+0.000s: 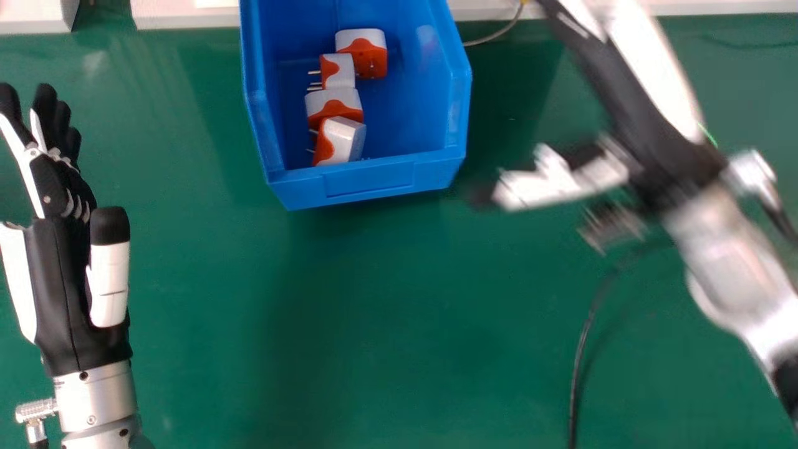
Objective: Pick all objects and put in blue box
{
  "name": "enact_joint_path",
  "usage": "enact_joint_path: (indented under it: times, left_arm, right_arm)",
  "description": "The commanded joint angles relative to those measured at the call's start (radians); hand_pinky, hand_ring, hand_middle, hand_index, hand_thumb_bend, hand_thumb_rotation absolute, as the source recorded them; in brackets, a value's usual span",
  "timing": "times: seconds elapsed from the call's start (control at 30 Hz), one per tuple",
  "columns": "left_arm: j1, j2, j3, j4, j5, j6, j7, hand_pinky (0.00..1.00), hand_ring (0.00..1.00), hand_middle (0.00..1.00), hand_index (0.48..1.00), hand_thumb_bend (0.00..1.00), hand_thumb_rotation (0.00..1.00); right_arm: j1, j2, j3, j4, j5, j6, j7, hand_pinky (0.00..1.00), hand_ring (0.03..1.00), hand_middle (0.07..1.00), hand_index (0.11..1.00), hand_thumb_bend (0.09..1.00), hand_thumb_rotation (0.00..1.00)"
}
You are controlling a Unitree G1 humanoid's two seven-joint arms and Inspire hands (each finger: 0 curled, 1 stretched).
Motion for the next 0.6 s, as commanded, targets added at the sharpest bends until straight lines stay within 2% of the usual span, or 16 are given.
enact_joint_path:
  times: [0.0, 0.07, 0.1, 0.17, 0.23, 0.3, 0.37, 0.43, 0.5, 0.57]
  left_arm:
    - [-0.002, 0.003, -0.022, -0.019, 0.003, -0.001, -0.010, 1.00, 1.00, 1.00, 0.934, 0.81, 0.94]
    - [0.001, -0.001, -0.041, -0.026, 0.001, 0.007, -0.017, 1.00, 1.00, 1.00, 0.934, 0.81, 0.94]
    - [0.002, -0.001, -0.049, -0.027, 0.001, 0.007, -0.020, 1.00, 1.00, 1.00, 0.936, 0.82, 0.94]
    - [0.005, 0.002, -0.062, -0.031, -0.005, 0.009, -0.030, 1.00, 1.00, 1.00, 0.938, 0.83, 0.93]
    - [0.008, 0.009, -0.074, -0.040, -0.023, 0.012, -0.045, 1.00, 1.00, 1.00, 0.941, 0.82, 0.93]
    - [0.017, 0.009, -0.086, -0.061, -0.038, 0.017, -0.058, 1.00, 1.00, 1.00, 0.945, 0.82, 0.93]
    - [0.023, 0.002, -0.098, -0.075, -0.051, 0.020, -0.069, 1.00, 1.00, 1.00, 0.948, 0.83, 0.92]
    - [0.033, -0.015, -0.114, -0.092, -0.056, 0.023, -0.078, 1.00, 1.00, 1.00, 0.951, 0.83, 0.92]
    - [0.044, -0.030, -0.137, -0.100, -0.058, 0.022, -0.090, 1.00, 1.00, 1.00, 0.954, 0.83, 0.92]
    - [0.049, -0.032, -0.150, -0.094, -0.075, 0.023, -0.108, 1.00, 1.00, 1.00, 0.956, 0.82, 0.92]
  right_arm:
    - [0.069, 0.015, -0.032, -0.059, 0.062, -0.046, 0.026, 0.69, 0.819, 0.871, 0.870, 0.760, 0.44]
    - [0.137, 0.061, -0.044, -0.050, 0.081, -0.062, 0.035, 0.69, 0.819, 0.871, 0.870, 0.760, 0.44]
    - [0.165, 0.091, -0.047, -0.030, 0.089, -0.073, 0.037, 0.68, 0.815, 0.866, 0.866, 0.729, 0.46]
    - [0.205, 0.139, -0.056, 0.004, 0.100, -0.090, 0.045, 0.68, 0.814, 0.864, 0.863, 0.694, 0.48]
    - [0.240, 0.177, -0.073, 0.028, 0.106, -0.097, 0.050, 0.69, 0.816, 0.864, 0.863, 0.660, 0.51]
    - [0.278, 0.214, -0.092, 0.043, 0.112, -0.091, 0.050, 0.69, 0.820, 0.866, 0.864, 0.630, 0.54]
    - [0.301, 0.239, -0.110, 0.051, 0.114, -0.082, 0.054, 0.69, 0.827, 0.869, 0.868, 0.602, 0.57]
    - [0.314, 0.258, -0.119, 0.064, 0.140, -0.072, 0.073, 0.69, 0.834, 0.875, 0.874, 0.575, 0.61]
    - [0.317, 0.276, -0.111, 0.091, 0.213, -0.065, 0.125, 0.70, 0.843, 0.882, 0.881, 0.549, 0.64]
    - [0.318, 0.292, -0.094, 0.108, 0.310, -0.061, 0.207, 0.72, 0.858, 0.891, 0.893, 0.520, 0.67]
